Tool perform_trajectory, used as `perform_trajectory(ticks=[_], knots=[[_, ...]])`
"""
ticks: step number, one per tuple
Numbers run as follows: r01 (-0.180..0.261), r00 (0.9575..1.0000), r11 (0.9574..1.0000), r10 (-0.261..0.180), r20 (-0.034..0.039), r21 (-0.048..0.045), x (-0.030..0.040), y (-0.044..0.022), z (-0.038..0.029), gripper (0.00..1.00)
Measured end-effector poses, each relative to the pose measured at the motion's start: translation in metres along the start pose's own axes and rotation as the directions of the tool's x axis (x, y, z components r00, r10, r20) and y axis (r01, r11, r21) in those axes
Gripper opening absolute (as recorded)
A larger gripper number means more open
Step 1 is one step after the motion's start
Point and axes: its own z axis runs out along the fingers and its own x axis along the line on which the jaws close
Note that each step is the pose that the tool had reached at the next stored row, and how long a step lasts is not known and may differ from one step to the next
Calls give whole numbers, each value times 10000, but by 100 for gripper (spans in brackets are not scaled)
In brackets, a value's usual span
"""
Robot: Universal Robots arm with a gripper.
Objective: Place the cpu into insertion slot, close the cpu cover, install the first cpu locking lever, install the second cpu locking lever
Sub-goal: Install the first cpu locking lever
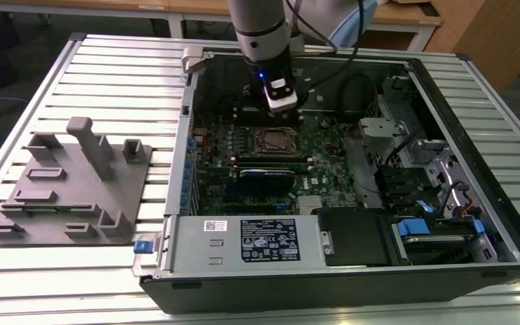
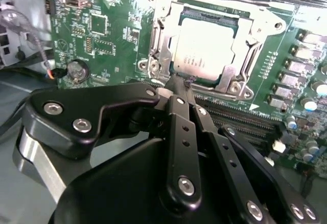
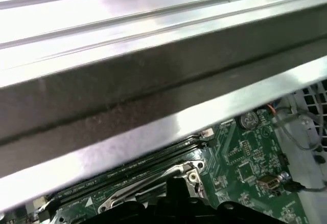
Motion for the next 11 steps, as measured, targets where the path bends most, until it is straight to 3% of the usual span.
perform_trajectory(ticks=[3,8,10,11], knots=[[-7,10000,10000,7,1,4,-14,7,-51,10],[-9,10000,10000,9,-10,5,-14,7,-51,10],[-9,9999,10000,10,-132,66,-16,8,-51,10],[-9,9997,9999,12,-234,116,-17,8,-50,10]])
